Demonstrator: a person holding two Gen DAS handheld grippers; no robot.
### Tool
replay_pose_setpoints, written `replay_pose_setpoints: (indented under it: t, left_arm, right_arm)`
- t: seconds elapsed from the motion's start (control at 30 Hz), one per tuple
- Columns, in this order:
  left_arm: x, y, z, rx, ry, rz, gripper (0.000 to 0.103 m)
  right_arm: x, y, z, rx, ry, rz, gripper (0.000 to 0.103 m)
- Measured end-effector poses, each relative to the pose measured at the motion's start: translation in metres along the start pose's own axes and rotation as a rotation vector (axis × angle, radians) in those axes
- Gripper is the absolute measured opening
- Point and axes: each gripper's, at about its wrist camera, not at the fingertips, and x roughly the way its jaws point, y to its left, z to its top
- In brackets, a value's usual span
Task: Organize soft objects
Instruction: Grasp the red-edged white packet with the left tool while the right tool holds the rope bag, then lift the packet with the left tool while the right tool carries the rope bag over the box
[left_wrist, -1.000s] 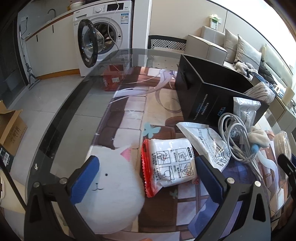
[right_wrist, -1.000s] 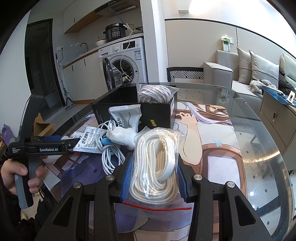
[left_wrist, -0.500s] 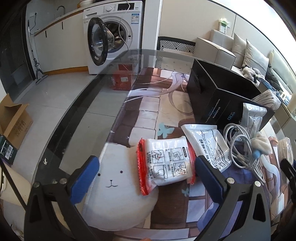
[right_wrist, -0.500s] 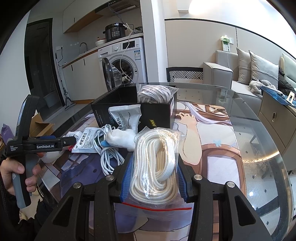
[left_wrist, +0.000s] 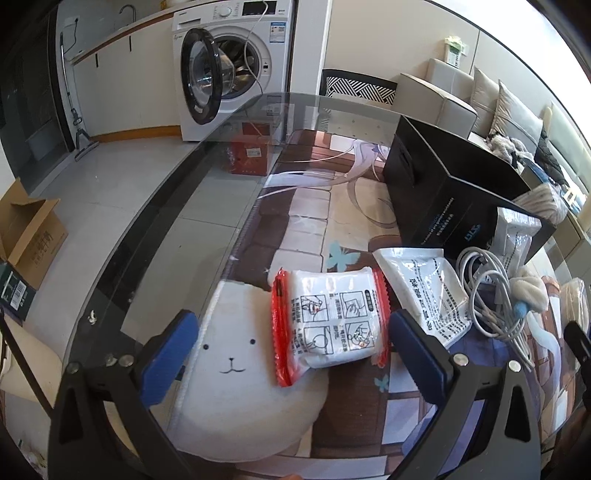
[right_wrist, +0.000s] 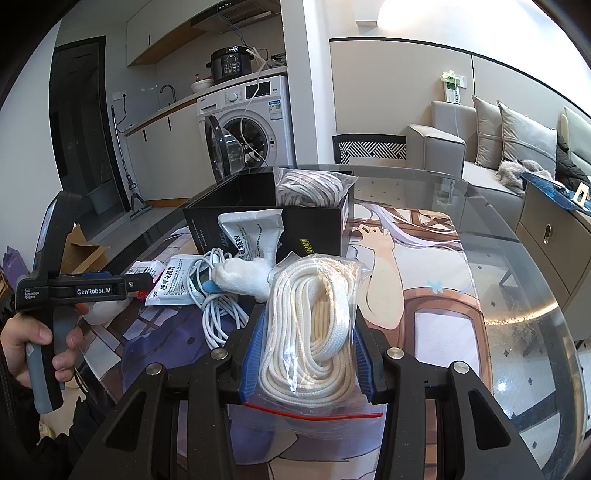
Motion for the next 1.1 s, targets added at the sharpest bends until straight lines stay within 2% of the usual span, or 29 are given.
replay_pose_setpoints:
  t: [0.2,0.33,0.6,0.7,0.77,0.8,0.9,1.1]
  left_arm:
    - [0.0,-0.006,-0.001,0.035,-0.004,-0.007,0.103]
    - [0.006,-0.002,-0.002,0.025,0.018,0.002,0.103]
    - [0.007,-0.001,-0.002,0.016,0.009,-0.012,0.101]
    - [0.006,-0.005,-0.002,0.04,-0.002,-0.021,0.09]
    - [0.003,-0.006,-0.002,0.051,-0.019,-0.028,0.076]
    - [0.001,-0.007,-0.003,0.054,-0.03,-0.038,0.063]
    - [-0.001,-0.006,-0.003,0.057,-0.035,-0.056,0.055]
    - [-0.007,-0.009,-0.004,0.073,-0.043,-0.085,0.053]
  right_arm:
    - [0.0,0.0,0.0,0.001,0.0,0.001,0.043]
    - [0.001,0.0,0.0,-0.001,0.0,0.001,0.043]
    - [0.001,0.003,-0.001,-0.011,0.001,0.013,0.043]
    - [0.001,0.004,-0.001,-0.012,0.002,0.017,0.043]
    - [0.001,0.004,-0.001,-0.013,0.001,0.018,0.043]
    - [0.0,0.005,-0.001,-0.013,0.001,0.017,0.043]
    - [0.0,0.005,-0.001,-0.012,-0.002,0.016,0.043]
    - [-0.004,0.01,0.003,-0.024,-0.02,0.02,0.043]
